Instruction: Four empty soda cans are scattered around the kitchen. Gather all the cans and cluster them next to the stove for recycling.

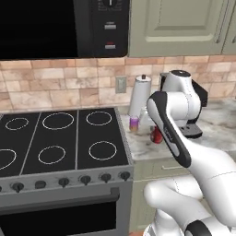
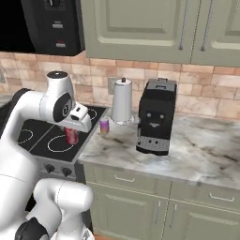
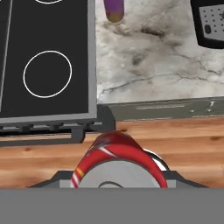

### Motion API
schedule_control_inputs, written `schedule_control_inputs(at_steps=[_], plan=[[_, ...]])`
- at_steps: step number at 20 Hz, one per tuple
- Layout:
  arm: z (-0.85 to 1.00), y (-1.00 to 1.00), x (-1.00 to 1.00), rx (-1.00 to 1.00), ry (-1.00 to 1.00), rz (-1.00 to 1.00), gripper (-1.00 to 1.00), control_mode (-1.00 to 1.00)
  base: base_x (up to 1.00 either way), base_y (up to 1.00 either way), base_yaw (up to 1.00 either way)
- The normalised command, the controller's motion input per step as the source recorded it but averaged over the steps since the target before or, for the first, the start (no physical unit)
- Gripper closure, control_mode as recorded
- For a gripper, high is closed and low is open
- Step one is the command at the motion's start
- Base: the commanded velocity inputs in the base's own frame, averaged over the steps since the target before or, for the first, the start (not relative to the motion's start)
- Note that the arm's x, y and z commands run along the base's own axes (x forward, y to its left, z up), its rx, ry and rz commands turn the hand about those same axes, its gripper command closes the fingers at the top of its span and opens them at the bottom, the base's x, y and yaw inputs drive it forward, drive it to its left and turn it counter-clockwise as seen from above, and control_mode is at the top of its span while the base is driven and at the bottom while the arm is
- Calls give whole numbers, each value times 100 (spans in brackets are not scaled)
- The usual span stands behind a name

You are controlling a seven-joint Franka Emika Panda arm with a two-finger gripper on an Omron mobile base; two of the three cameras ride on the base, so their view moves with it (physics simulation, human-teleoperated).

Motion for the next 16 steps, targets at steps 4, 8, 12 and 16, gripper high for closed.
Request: schedule_control_inputs(at_steps=[4, 8, 12, 16], plan=[[0, 0, 0, 0, 0, 0, 100, 100, 20, 42, -11], [0, 0, 0, 0, 0, 0, 100, 100, 39, 2, 0], [0, 0, 0, 0, 0, 0, 100, 100, 44, 6, 0], [0, 0, 0, 0, 0, 0, 100, 100, 47, 5, 0]])
